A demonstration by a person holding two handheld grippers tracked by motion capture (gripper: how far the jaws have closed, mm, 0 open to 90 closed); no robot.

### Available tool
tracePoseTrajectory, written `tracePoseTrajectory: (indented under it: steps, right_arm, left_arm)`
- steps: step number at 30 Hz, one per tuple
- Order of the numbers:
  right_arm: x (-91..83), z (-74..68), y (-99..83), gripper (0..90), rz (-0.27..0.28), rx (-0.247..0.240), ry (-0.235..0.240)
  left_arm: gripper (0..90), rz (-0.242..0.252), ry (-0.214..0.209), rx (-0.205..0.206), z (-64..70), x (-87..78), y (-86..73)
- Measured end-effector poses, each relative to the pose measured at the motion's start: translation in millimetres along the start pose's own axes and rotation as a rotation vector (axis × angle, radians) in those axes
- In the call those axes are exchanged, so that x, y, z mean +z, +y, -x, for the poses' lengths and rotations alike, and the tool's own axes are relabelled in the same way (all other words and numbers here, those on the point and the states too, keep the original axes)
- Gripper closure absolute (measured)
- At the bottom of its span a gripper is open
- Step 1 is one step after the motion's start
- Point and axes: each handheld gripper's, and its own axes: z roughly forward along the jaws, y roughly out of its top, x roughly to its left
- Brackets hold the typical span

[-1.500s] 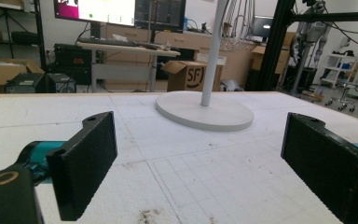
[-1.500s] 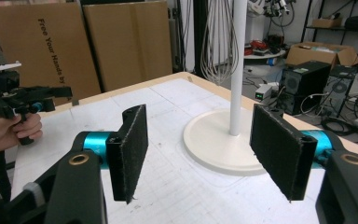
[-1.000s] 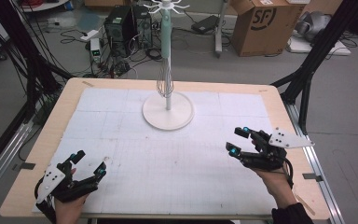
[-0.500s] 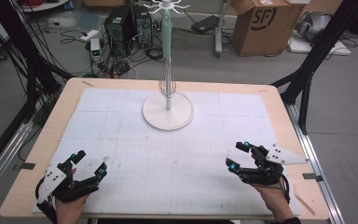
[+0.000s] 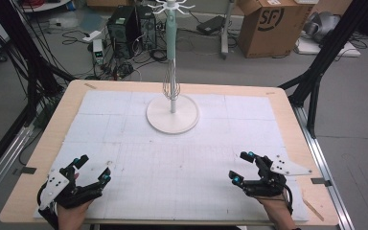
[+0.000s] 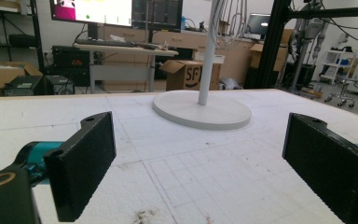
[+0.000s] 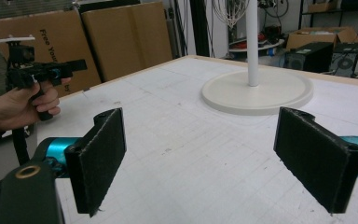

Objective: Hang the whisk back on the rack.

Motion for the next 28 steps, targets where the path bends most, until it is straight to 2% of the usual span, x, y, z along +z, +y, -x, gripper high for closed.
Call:
tracePoseTrajectory:
  steps: [6,8,10,17,28]
  right_arm:
    - [-3.4,-1.5,-4.9,15.3,0.004,-0.008,-0.012]
    - [-6.4,-0.4,-7.9,15.3,0.011,0.021,-0.013]
    - [-7.8,-0.2,-11.5,15.3,0.011,0.027,-0.021]
    - [-10.8,-0.8,-13.4,15.3,0.028,0.033,-0.032]
    - [-9.8,0.5,-13.0,15.3,0.039,0.02,-0.036]
  left_arm:
    - [10.0,-0.002,-0.013,0.006,1.8,0.9,0.3]
    - [10.0,-0.001,-0.018,0.008,2.4,1.2,0.7]
    - [10.0,0.002,-0.026,0.01,2.4,0.2,1.6]
    - [10.0,-0.005,-0.068,-0.016,2.2,0.6,0.1]
    - [10.1,-0.014,-0.071,-0.022,1.8,1.9,-0.6]
